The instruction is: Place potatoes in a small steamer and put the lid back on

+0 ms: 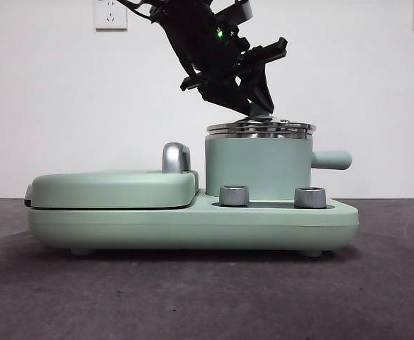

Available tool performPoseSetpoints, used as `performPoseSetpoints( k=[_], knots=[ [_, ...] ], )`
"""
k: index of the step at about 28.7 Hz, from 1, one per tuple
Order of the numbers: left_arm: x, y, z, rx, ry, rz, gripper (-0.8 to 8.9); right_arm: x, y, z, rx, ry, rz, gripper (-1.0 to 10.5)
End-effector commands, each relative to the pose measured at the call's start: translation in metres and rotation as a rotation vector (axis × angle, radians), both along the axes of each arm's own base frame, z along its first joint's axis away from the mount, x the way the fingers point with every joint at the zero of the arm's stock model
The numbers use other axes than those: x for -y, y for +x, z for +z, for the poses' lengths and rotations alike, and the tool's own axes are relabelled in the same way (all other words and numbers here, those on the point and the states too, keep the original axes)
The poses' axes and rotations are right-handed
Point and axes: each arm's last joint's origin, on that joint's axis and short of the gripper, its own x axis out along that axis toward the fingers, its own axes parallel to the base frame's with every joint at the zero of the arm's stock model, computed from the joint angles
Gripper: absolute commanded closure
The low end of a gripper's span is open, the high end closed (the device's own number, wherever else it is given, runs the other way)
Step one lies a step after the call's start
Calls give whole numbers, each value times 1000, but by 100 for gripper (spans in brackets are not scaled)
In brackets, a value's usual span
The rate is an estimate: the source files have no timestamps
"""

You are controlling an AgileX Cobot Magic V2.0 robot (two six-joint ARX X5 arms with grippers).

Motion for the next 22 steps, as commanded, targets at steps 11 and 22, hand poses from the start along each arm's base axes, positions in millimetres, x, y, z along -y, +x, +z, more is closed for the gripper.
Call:
performPoseSetpoints(
  k=[11, 22],
  knots=[
    [8, 9, -4, 62, 13, 4, 799, -1, 0, 3, 11, 11, 6, 527],
    [14, 7, -11, 21, 1, -6, 799, -1, 0, 3, 11, 10, 4, 527]
  ],
)
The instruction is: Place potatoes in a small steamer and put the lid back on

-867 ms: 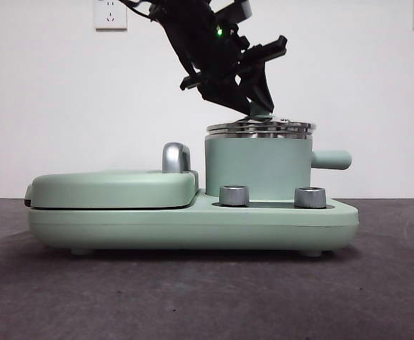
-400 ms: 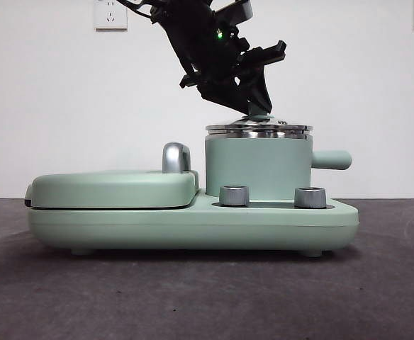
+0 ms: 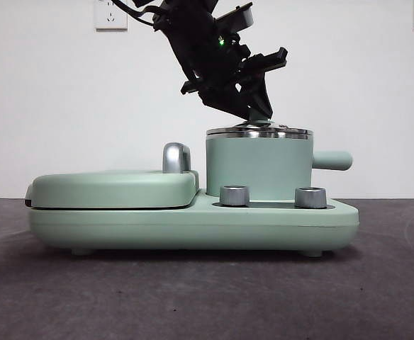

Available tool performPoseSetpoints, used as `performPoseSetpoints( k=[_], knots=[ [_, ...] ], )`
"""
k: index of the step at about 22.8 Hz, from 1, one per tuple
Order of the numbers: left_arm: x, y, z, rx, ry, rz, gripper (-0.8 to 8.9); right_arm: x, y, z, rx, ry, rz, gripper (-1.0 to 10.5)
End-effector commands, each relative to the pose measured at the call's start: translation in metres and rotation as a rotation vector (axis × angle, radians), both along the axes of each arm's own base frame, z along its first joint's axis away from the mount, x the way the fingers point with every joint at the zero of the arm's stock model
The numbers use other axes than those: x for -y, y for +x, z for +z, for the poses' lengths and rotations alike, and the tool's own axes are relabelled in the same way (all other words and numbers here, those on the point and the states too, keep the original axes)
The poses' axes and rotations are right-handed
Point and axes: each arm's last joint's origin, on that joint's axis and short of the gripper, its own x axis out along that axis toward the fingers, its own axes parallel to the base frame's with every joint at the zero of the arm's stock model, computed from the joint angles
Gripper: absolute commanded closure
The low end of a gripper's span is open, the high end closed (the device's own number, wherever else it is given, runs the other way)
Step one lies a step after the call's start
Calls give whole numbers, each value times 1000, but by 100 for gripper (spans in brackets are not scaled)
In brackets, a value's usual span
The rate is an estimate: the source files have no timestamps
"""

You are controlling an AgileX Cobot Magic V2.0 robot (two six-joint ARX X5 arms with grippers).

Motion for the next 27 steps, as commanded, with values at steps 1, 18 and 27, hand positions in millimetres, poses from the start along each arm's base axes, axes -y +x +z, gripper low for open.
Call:
performPoseSetpoints(
  k=[1, 18, 27],
  knots=[
    [11, 2, -4, 0, -11, -31, 799, -1, 0, 3, 11, 10, 4, 527],
    [7, -2, 21, 43, -57, -38, 314, 0, 0, 3, 7, 9, 5, 527],
    [-45, -67, 99, -80, -4, -18, 317, -1, -1, 3, 1, 18, 20, 527]
  ],
)
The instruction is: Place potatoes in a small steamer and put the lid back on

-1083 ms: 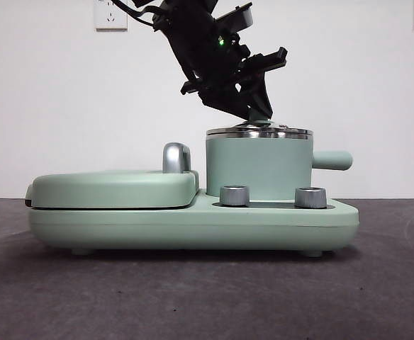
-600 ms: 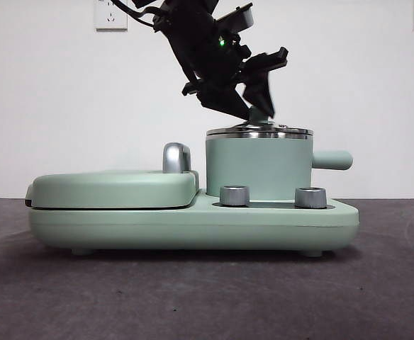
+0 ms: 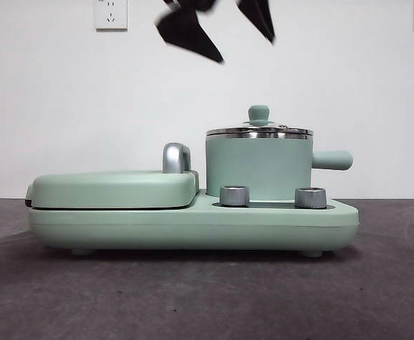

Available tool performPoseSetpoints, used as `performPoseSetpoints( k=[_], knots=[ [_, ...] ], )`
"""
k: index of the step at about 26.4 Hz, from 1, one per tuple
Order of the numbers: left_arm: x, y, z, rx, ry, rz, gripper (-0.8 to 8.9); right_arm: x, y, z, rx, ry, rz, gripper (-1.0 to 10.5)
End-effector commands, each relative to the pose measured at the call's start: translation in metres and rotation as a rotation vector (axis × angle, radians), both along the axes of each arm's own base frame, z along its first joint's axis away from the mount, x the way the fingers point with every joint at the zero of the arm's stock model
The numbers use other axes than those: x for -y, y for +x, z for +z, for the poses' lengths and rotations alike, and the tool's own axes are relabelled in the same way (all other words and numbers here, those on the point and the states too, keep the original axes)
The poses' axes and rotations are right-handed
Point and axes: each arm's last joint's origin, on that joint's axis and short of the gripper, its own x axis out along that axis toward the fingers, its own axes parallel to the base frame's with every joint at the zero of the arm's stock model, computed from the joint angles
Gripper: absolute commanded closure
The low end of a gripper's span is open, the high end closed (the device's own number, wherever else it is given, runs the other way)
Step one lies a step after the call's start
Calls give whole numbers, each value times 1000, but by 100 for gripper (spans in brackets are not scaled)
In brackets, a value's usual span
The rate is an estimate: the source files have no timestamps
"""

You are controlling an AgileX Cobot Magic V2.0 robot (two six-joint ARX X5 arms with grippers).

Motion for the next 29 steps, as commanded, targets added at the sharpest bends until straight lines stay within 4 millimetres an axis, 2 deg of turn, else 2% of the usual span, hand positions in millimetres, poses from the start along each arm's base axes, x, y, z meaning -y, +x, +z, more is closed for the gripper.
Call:
performPoseSetpoints(
  k=[1, 9, 14, 18, 27, 29],
  knots=[
    [-14, -23, 21, -55, 34, -8, 318, -1, -1, 3, -1, 26, 35, 527],
    [-54, -89, 57, -133, 105, -47, 319, -3, -2, 4, -21, 65, 111, 527],
    [-78, -130, 64, -168, 130, -84, 321, -3, -2, 4, -25, 71, 110, 527],
    [-99, -162, 54, -180, 107, -96, 322, -3, -2, 4, -22, 72, 110, 527],
    [-159, -220, 4, -106, -32, -72, 329, -4, -2, 4, -21, 77, 109, 527],
    [-169, -229, -6, -95, -52, -63, 418, -4, -2, 4, -22, 77, 107, 548]
  ],
)
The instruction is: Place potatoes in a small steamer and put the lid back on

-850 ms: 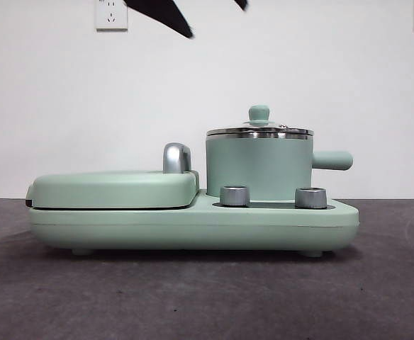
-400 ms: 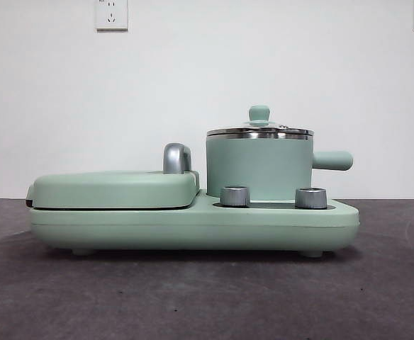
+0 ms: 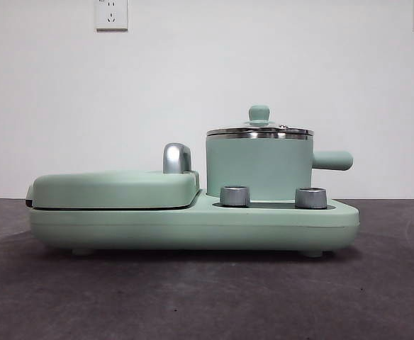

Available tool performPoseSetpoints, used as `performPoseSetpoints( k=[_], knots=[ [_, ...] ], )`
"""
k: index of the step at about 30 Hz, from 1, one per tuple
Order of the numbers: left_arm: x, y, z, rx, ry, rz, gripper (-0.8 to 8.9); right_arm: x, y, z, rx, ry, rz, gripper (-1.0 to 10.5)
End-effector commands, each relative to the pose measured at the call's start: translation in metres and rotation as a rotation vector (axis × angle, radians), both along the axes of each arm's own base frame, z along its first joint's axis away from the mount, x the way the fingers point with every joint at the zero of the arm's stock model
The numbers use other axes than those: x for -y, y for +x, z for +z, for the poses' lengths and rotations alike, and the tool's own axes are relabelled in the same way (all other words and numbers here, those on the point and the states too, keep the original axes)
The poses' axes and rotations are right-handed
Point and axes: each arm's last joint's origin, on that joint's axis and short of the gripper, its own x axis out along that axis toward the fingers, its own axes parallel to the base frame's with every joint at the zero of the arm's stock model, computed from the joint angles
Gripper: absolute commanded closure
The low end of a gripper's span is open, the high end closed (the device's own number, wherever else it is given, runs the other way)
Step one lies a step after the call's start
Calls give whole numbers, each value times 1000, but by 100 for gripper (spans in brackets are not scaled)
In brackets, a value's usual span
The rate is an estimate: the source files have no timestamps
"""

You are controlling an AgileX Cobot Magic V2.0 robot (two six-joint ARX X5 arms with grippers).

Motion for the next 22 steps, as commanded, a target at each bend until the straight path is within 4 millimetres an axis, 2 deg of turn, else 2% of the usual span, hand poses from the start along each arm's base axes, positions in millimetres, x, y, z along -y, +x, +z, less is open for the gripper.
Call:
performPoseSetpoints(
  k=[1, 2, 3, 4, 11, 22],
  knots=[
    [-11, -12, -11, 12, -40, 13, 551, -1, 0, 4, 2, 19, 0, 650],
    [-15, -16, -15, 16, -43, 13, 747, -1, 0, 4, 1, 22, -2, 833],
    [-18, -19, -17, 17, -50, 15, 809, -1, 0, 4, 1, 21, -2, 977],
    [-21, -21, -20, 19, -57, 17, 803, -1, 0, 4, 1, 20, -6, 919],
    [-29, -29, -20, 34, -86, 22, 808, -1, 0, 4, 2, 22, -3, 931],
    [-30, -30, -20, 40, -92, 21, 808, -1, 0, 4, 2, 22, -3, 931]
  ],
)
